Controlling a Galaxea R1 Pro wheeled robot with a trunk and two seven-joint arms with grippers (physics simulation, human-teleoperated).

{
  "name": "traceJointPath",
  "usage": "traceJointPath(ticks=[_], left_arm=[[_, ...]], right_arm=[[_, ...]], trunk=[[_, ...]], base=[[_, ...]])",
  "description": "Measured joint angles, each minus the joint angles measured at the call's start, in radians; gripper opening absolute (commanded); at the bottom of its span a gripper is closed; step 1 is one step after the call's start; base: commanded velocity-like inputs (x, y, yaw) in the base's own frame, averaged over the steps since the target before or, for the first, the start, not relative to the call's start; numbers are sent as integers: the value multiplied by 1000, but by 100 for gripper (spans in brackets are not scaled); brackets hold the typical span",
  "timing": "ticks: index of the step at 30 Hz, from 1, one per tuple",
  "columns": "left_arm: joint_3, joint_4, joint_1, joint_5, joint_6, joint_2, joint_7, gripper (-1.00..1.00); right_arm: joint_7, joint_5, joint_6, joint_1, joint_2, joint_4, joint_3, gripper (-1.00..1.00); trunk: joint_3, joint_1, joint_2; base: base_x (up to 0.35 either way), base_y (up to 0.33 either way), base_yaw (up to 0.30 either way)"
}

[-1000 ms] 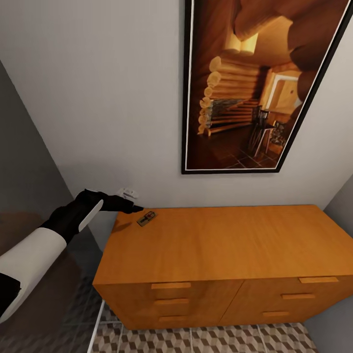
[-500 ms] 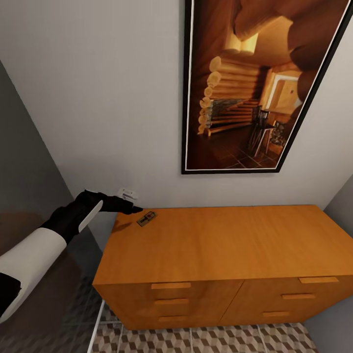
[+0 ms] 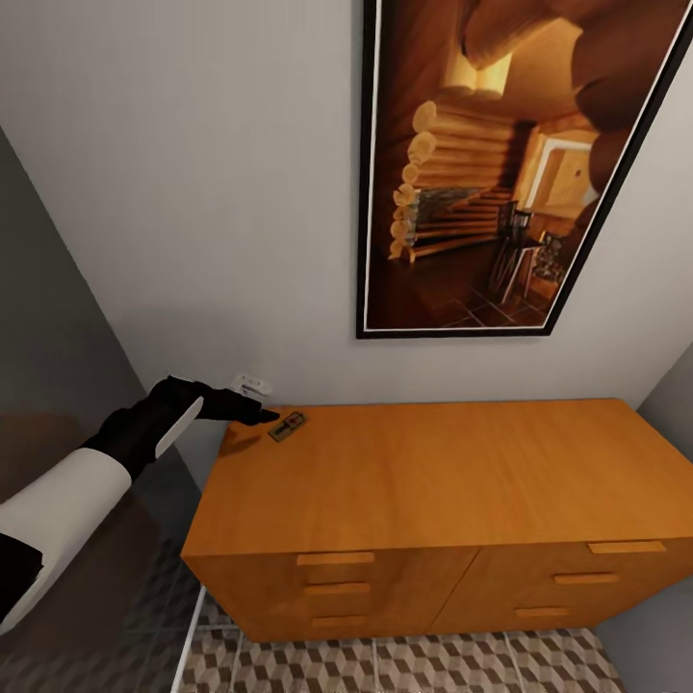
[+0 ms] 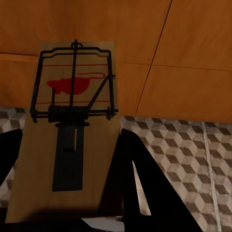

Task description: Take the four mousetraps from the cabinet in the bathroom and place them on the bathroom floor. Make sure all four end up on the same floor surface, and ensure that at least two of them are either under or directly next to the same bathroom sink.

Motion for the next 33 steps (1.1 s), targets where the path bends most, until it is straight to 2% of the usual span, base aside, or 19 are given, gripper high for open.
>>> traceJointPath(ticks=[12, 21, 28, 33], left_arm=[[-2, 1, 0, 0, 0, -3, 0, 100], [-4, 1, 0, 0, 0, -6, 0, 100], [-41, 0, 0, 0, 0, -6, 0, 100], [-52, -2, 0, 0, 0, -6, 0, 100]], right_arm=[[0, 1, 0, 0, 0, 0, 0, -100], [0, 1, 0, 0, 1, 0, 0, -100], [0, 1, 0, 0, 1, 0, 0, -100], [0, 1, 0, 0, 1, 0, 0, -100]], trunk=[[-18, 0, 0], [-21, 0, 0], [-21, 0, 0], [-21, 0, 0]], base=[[0, 0, 0], [0, 0, 0], [0, 0, 0], [0, 0, 0]])
